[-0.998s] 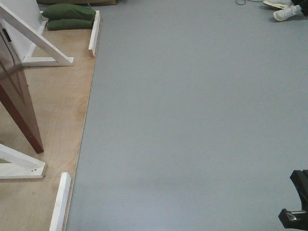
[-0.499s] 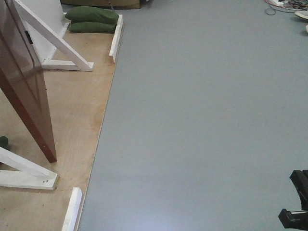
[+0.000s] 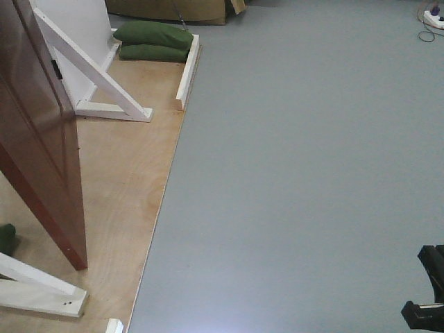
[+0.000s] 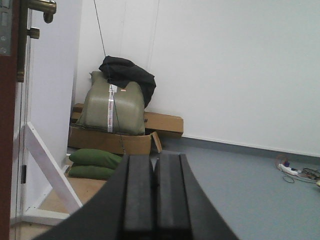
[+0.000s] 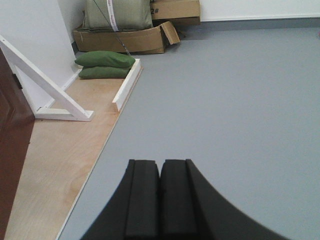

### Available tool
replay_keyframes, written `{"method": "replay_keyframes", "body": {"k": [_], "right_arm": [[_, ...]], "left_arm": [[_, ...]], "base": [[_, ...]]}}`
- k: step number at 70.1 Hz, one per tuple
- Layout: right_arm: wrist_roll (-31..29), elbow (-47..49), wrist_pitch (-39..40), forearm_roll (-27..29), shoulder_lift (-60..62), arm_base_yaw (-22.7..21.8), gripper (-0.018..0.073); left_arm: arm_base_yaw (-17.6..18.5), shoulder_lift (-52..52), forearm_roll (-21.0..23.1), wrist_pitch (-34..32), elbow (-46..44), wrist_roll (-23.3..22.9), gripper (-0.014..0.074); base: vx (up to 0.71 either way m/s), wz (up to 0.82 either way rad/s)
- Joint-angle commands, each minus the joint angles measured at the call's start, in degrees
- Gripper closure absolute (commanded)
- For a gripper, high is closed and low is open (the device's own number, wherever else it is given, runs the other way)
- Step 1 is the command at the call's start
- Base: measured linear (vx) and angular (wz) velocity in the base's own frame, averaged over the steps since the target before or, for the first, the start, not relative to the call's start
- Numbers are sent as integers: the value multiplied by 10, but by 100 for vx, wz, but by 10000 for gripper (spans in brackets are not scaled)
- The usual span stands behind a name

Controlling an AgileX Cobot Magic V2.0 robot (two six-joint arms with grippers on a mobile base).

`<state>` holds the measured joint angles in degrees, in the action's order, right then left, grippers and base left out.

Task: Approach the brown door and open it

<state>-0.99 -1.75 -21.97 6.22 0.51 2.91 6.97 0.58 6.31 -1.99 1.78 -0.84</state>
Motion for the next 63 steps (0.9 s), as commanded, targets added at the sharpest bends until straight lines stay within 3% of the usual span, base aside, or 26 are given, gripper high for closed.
{"method": "replay_keyframes", "body": {"k": [1,63], "right_arm": [[-6,-1,46,-3,9,-1,559],[-6,-1,46,-3,9,-1,559]], "left_arm": [[1,15,-4,-43,10,1,580],[1,15,-4,-43,10,1,580]], "base": [[41,6],[40,-1]]}}
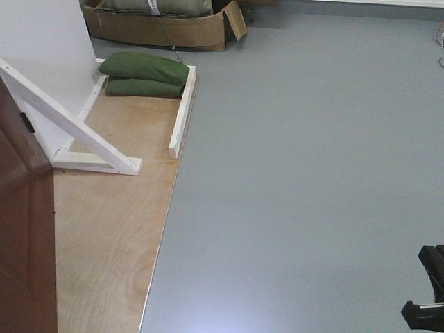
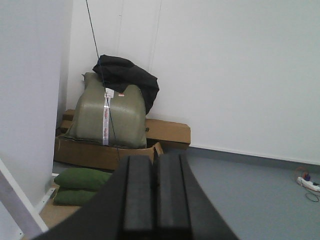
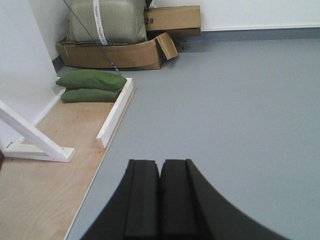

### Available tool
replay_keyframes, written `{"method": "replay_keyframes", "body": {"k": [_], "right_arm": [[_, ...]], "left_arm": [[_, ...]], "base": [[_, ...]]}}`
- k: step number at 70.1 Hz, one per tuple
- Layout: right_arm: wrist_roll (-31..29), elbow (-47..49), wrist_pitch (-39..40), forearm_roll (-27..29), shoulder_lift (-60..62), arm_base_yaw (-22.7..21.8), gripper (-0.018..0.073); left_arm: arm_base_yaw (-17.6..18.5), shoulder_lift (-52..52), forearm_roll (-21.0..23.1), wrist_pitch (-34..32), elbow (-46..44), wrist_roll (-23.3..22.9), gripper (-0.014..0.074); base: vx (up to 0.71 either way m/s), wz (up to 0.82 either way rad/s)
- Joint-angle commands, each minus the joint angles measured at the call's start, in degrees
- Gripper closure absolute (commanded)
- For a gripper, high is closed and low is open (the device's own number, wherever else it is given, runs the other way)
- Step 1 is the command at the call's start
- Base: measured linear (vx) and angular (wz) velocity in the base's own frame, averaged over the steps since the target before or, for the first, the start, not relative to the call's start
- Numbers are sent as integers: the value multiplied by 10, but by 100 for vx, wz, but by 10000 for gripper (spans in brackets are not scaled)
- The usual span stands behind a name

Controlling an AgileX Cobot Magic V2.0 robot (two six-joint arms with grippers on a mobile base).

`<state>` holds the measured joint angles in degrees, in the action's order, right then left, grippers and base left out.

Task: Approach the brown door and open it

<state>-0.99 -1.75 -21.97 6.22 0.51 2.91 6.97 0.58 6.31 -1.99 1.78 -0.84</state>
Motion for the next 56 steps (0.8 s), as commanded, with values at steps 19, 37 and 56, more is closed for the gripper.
{"method": "replay_keyframes", "body": {"k": [19,37,56], "right_arm": [[-6,-1,46,-3,9,-1,559],[-6,-1,46,-3,9,-1,559],[-6,-1,46,-3,9,-1,559]], "left_arm": [[1,15,-4,-43,10,1,580],[1,15,-4,-43,10,1,580],[1,15,-4,-43,10,1,580]], "base": [[31,-2],[15,1],[1,0]]}}
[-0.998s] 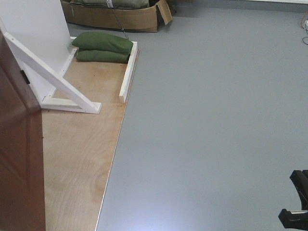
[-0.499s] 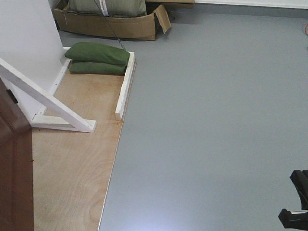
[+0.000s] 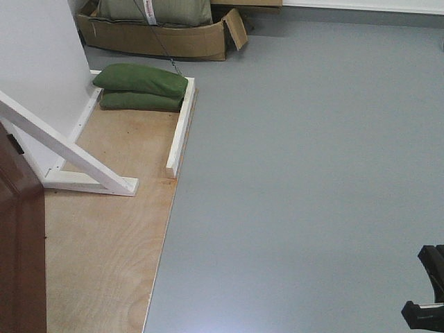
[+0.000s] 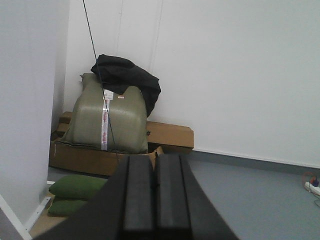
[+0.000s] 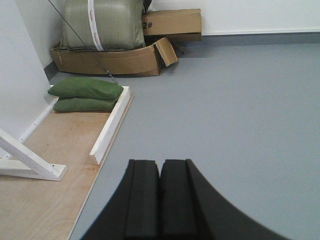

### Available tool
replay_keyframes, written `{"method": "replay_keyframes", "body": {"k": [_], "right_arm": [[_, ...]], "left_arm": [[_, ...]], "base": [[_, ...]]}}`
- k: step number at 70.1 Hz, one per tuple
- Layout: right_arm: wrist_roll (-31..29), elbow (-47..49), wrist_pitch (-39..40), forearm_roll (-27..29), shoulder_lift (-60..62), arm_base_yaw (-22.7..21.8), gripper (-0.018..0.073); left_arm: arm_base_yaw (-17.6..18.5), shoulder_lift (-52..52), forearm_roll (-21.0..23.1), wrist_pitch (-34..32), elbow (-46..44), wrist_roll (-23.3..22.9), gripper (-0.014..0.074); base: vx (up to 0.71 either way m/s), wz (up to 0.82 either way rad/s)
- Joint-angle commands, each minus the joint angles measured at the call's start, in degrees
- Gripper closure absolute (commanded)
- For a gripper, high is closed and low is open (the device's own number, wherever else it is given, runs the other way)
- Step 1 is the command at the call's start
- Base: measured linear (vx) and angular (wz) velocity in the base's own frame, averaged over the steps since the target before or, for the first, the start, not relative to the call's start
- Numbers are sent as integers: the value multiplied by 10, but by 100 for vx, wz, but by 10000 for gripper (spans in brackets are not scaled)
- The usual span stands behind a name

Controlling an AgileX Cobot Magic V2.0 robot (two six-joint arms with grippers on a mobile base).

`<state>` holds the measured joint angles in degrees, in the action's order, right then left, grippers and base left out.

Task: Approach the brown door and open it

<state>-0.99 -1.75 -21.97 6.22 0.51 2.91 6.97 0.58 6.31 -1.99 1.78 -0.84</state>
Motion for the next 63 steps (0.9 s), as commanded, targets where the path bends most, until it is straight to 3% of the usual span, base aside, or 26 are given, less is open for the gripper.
{"method": "replay_keyframes", "body": {"k": [1,33,44,51,63], "right_arm": [[-6,-1,46,-3,9,-1,559],[-6,-1,47,-3,9,-1,559],[-6,-1,46,-3,9,-1,559],[-6,-1,46,-3,9,-1,559],[-6,-1,46,-3,9,-1,559]], "left_arm": [[1,15,-4,-43,10,1,580],[1,15,-4,-43,10,1,580],[-2,0,-4,-101,0,1,580],[-38,-61,-4,-165,-59,-1,580],[-129,-161,-4,-177,-250,1,580]], "base": [[0,0],[0,0],[0,0],[0,0],[0,0]]}}
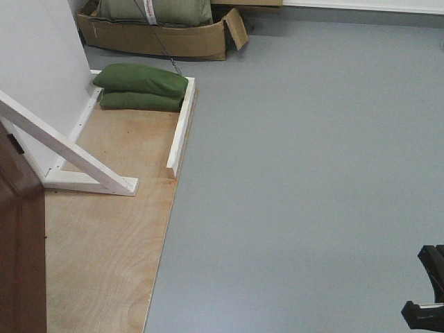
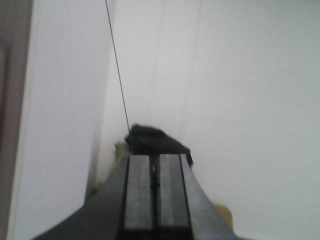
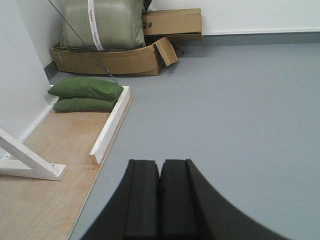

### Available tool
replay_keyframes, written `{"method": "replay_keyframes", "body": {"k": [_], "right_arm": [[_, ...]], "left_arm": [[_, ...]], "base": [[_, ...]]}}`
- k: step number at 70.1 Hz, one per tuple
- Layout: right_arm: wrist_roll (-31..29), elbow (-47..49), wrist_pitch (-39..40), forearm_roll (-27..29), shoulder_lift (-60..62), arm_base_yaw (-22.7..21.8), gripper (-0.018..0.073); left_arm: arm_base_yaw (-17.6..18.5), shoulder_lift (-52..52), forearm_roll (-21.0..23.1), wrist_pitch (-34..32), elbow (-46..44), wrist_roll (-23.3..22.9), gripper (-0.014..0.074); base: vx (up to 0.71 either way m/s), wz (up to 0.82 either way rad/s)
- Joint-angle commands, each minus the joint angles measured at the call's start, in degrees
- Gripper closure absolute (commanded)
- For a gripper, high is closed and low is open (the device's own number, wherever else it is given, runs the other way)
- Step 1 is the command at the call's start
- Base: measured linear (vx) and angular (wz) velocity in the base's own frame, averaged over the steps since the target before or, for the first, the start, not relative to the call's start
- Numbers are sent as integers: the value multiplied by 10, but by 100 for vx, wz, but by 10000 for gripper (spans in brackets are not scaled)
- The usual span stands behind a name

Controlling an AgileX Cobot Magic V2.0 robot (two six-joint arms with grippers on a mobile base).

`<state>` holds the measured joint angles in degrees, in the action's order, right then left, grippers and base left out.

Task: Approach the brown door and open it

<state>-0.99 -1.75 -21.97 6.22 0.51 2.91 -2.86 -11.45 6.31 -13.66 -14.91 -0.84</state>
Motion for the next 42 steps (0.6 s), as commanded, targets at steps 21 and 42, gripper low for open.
{"method": "replay_keyframes", "body": {"k": [21,42], "right_arm": [[-6,-1,46,-3,9,-1,559],[-6,-1,46,-3,9,-1,559]], "left_arm": [[-172,-135,-4,-58,-367,151,580],[-292,-177,-4,-58,-507,395,580]], "base": [[0,0],[0,0]]}}
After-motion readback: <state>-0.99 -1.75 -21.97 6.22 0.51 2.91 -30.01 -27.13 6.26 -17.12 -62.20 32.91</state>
